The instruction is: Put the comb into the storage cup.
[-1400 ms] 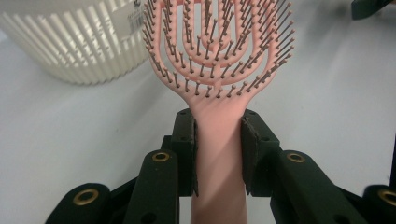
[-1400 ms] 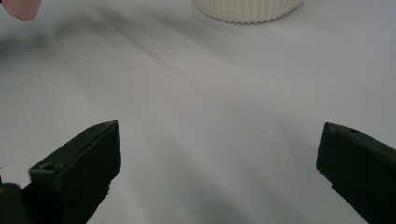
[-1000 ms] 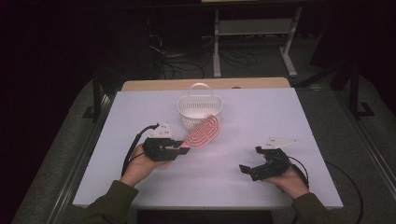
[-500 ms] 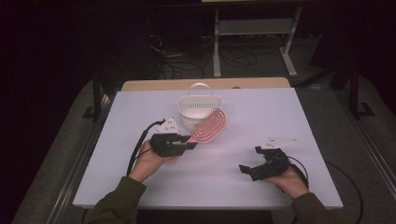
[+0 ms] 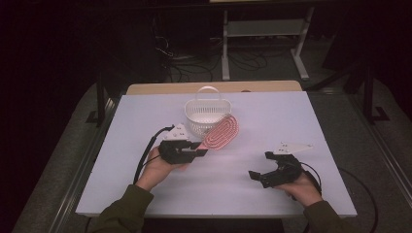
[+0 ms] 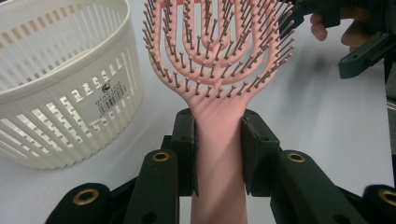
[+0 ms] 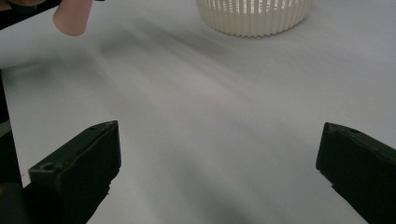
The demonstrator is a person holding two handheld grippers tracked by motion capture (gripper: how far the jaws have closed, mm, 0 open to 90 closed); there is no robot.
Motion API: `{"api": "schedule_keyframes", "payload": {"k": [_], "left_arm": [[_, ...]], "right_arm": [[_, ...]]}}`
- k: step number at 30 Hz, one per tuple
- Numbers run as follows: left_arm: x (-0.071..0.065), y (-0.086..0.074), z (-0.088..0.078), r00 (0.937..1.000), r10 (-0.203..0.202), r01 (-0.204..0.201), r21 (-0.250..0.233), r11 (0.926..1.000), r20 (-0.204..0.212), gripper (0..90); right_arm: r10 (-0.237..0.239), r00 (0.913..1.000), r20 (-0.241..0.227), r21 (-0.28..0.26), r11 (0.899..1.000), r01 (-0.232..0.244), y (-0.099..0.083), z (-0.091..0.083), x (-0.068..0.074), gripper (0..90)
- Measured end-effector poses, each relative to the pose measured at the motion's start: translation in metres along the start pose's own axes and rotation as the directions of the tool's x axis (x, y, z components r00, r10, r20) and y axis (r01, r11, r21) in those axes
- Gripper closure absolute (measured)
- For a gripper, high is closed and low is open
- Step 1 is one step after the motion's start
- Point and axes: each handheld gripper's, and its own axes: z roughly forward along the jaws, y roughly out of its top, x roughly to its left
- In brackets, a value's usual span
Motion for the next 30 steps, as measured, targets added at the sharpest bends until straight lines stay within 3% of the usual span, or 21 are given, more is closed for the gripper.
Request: {"api": "schedule_keyframes", "payload": {"k": [11, 19, 30], "left_arm": [[0.002, -0.001, -0.005, 0.9999, -0.01, 0.009, -0.016, 0.9998, -0.014, 70.2], [0.001, -0.001, -0.005, 0.9999, -0.012, 0.012, -0.022, 0.9997, -0.005, 70.2], [0.002, -0.002, -0.008, 0.9998, -0.02, 0.019, -0.034, 0.9992, -0.01, 70.2]], "right_arm": [[-0.003, 0.9999, -0.011, -0.028, 1.0, 0.003, 0.009, -0.003, 0.001, 0.0], [-0.008, 0.9996, -0.029, -0.008, 1.0, 0.008, 0.019, -0.004, 0.004, 0.0], [-0.001, 0.9991, -0.042, -0.028, 1.0, 0.0, 0.034, -0.006, 0.006, 0.0]]}}
